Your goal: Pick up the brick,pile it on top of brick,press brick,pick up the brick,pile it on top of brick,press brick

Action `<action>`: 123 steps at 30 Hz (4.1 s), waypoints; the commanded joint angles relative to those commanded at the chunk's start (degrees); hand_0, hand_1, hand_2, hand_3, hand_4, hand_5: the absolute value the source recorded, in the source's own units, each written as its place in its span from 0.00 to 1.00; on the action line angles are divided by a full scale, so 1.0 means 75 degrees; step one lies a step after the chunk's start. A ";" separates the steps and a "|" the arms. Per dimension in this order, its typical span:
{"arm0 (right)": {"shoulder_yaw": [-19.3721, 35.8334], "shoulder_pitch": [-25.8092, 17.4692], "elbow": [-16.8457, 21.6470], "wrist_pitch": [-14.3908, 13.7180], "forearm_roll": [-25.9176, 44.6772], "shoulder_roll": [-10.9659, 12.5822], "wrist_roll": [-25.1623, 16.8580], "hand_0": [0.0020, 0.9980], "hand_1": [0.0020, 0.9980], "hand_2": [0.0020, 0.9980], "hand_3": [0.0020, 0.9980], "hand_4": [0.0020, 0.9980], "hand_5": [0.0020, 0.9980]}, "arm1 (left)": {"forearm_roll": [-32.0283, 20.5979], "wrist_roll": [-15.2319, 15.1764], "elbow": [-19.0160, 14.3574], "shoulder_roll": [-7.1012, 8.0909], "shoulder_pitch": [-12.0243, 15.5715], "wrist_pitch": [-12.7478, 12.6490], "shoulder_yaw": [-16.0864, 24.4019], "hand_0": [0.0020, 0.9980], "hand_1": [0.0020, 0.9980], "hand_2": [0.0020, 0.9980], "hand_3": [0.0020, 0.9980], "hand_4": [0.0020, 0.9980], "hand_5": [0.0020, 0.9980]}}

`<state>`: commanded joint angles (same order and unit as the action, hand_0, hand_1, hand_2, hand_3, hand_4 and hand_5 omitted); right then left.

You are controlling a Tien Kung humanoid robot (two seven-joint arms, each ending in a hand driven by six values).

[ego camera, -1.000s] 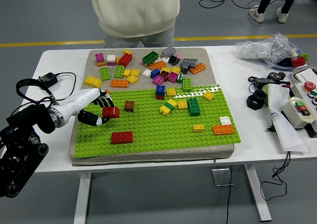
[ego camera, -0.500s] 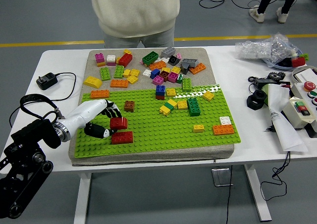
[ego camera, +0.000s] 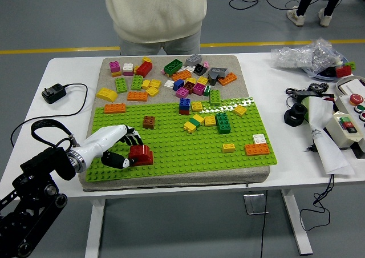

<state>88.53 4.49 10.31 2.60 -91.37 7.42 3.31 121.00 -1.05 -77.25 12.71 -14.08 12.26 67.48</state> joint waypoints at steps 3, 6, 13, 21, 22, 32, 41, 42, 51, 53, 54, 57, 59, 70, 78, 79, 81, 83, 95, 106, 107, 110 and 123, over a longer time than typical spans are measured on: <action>-0.0004 -0.0009 0.0000 -0.0001 0.0001 -0.0007 0.0001 0.76 0.68 0.72 0.75 1.00 0.69 | 0.0003 -0.0017 0.0064 -0.0008 0.0002 -0.0026 0.0000 0.62 0.60 0.52 0.54 0.58 0.00; -0.0006 -0.0020 0.0000 -0.0001 0.0000 -0.0011 0.0005 0.76 0.68 0.72 0.75 1.00 0.69 | 0.0011 -0.0027 0.0099 -0.0012 0.0007 -0.0036 0.0002 0.63 0.61 0.52 0.54 0.58 0.00; -0.0013 -0.0021 0.0000 0.0001 0.0007 -0.0014 0.0004 0.76 0.68 0.72 0.75 1.00 0.69 | 0.0018 -0.0048 0.0143 -0.0017 0.0005 -0.0026 0.0001 0.64 0.62 0.52 0.54 0.59 0.00; -0.0018 -0.0016 0.0000 -0.0002 0.0031 -0.0015 0.0006 0.76 0.68 0.72 0.75 1.00 0.69 | 0.0030 -0.0105 0.0190 -0.0015 -0.0015 0.0009 0.0035 0.66 0.64 0.53 0.54 0.63 0.00; -0.0018 -0.0017 0.0000 -0.0002 0.0032 -0.0016 0.0006 0.76 0.68 0.72 0.75 1.00 0.69 | 0.0029 -0.0108 0.0190 -0.0015 -0.0017 0.0010 0.0037 0.66 0.64 0.53 0.54 0.63 0.00; -0.0023 -0.0023 0.0000 -0.0005 0.0046 -0.0020 0.0004 0.76 0.68 0.72 0.75 1.00 0.69 | 0.0032 -0.0153 0.0190 -0.0004 -0.0031 0.0089 0.0048 0.71 0.68 0.54 0.55 0.70 0.04; -0.0027 -0.0020 0.0000 -0.0008 0.0063 -0.0022 0.0005 0.76 0.68 0.72 0.75 1.00 0.69 | 0.0027 -0.0182 0.0210 -0.0006 -0.0058 0.0123 0.0055 0.76 0.73 0.55 0.56 0.76 0.07; -0.0027 -0.0019 0.0000 -0.0008 0.0064 -0.0023 0.0004 0.76 0.68 0.72 0.75 1.00 0.69 | 0.0026 -0.0182 0.0217 -0.0007 -0.0061 0.0121 0.0055 0.76 0.73 0.55 0.56 0.76 0.07; -0.0031 -0.0020 0.0000 -0.0010 0.0085 -0.0029 0.0003 0.76 0.68 0.72 0.75 1.00 0.69 | 0.0034 -0.0197 0.0273 -0.0016 -0.0082 0.0120 0.0068 0.76 0.74 0.56 0.57 0.76 0.08; -0.0031 -0.0022 0.0000 -0.0011 0.0089 -0.0028 0.0003 0.76 0.68 0.72 0.75 1.00 0.69 | 0.0034 -0.0197 0.0274 -0.0017 -0.0081 0.0122 0.0070 0.77 0.74 0.56 0.57 0.77 0.09; -0.0031 -0.0023 0.0000 -0.0012 0.0092 -0.0028 0.0003 0.76 0.68 0.72 0.75 1.00 0.69 | 0.0034 -0.0198 0.0275 -0.0018 -0.0081 0.0123 0.0073 0.77 0.74 0.56 0.57 0.77 0.09; -0.0027 -0.0026 0.0000 -0.0012 0.0093 -0.0029 0.0003 0.76 0.68 0.72 0.75 1.00 0.69 | 0.0036 -0.0201 0.0274 -0.0015 -0.0082 0.0135 0.0084 0.77 0.74 0.56 0.57 0.77 0.09; -0.0025 -0.0027 0.0000 -0.0013 0.0093 -0.0028 0.0002 0.76 0.68 0.72 0.75 1.00 0.69 | 0.0036 -0.0204 0.0272 -0.0012 -0.0081 0.0146 0.0091 0.77 0.74 0.57 0.58 0.78 0.09; -0.0023 -0.0026 0.0000 -0.0008 0.0085 -0.0029 0.0007 0.76 0.68 0.72 0.75 1.00 0.69 | -0.0003 -0.0224 0.0260 0.0008 -0.0094 0.0176 0.0109 0.77 0.75 0.58 0.59 0.80 0.10; -0.0019 -0.0032 0.0000 -0.0005 0.0068 -0.0037 0.0005 0.76 0.68 0.72 0.75 1.00 0.69 | -0.0017 -0.0241 0.0297 0.0036 -0.0110 0.0196 0.0106 0.78 0.75 0.59 0.59 0.82 0.11; -0.0018 -0.0034 0.0000 -0.0005 0.0067 -0.0037 0.0006 0.76 0.68 0.72 0.75 1.00 0.69 | -0.0021 -0.0242 0.0304 0.0035 -0.0108 0.0197 0.0103 0.78 0.75 0.59 0.59 0.82 0.11; -0.0019 -0.0035 0.0000 -0.0005 0.0065 -0.0037 0.0006 0.76 0.68 0.72 0.75 1.00 0.69 | -0.0020 -0.0242 0.0313 0.0033 -0.0105 0.0197 0.0099 0.78 0.75 0.59 0.59 0.82 0.11; -0.0021 -0.0036 0.0000 -0.0005 0.0064 -0.0038 0.0006 0.76 0.68 0.72 0.75 1.00 0.69 | -0.0020 -0.0244 0.0323 0.0032 -0.0106 0.0198 0.0097 0.78 0.75 0.59 0.59 0.82 0.11; -0.0021 -0.0035 0.0000 0.0000 0.0060 -0.0040 0.0009 0.76 0.68 0.72 0.75 1.00 0.69 | -0.0036 -0.0262 0.0365 0.0045 -0.0148 0.0182 0.0079 0.79 0.76 0.60 0.60 0.84 0.12; -0.0028 -0.0028 0.0000 -0.0001 0.0074 -0.0039 0.0008 0.76 0.68 0.72 0.75 1.00 0.69 | -0.0038 -0.0262 0.0360 0.0050 -0.0203 0.0181 0.0094 0.79 0.76 0.60 0.60 0.84 0.12; -0.0029 -0.0029 0.0000 -0.0002 0.0077 -0.0039 0.0008 0.76 0.68 0.72 0.75 1.00 0.69 | -0.0037 -0.0261 0.0358 0.0052 -0.0205 0.0187 0.0097 0.79 0.76 0.61 0.60 0.85 0.12; -0.0029 -0.0030 0.0000 -0.0002 0.0081 -0.0038 0.0008 0.76 0.68 0.72 0.75 1.00 0.69 | -0.0037 -0.0259 0.0354 0.0055 -0.0207 0.0193 0.0099 0.79 0.76 0.61 0.60 0.85 0.12; -0.0030 -0.0029 0.0000 -0.0006 0.0093 -0.0034 0.0009 0.76 0.68 0.72 0.75 1.00 0.69 | -0.0017 -0.0274 0.0299 0.0066 -0.0207 0.0367 0.0136 0.81 0.77 0.62 0.61 0.86 0.13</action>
<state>88.30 4.27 10.31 2.56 -90.68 7.17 3.38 120.87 -3.11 -75.00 13.21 -15.63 15.01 68.50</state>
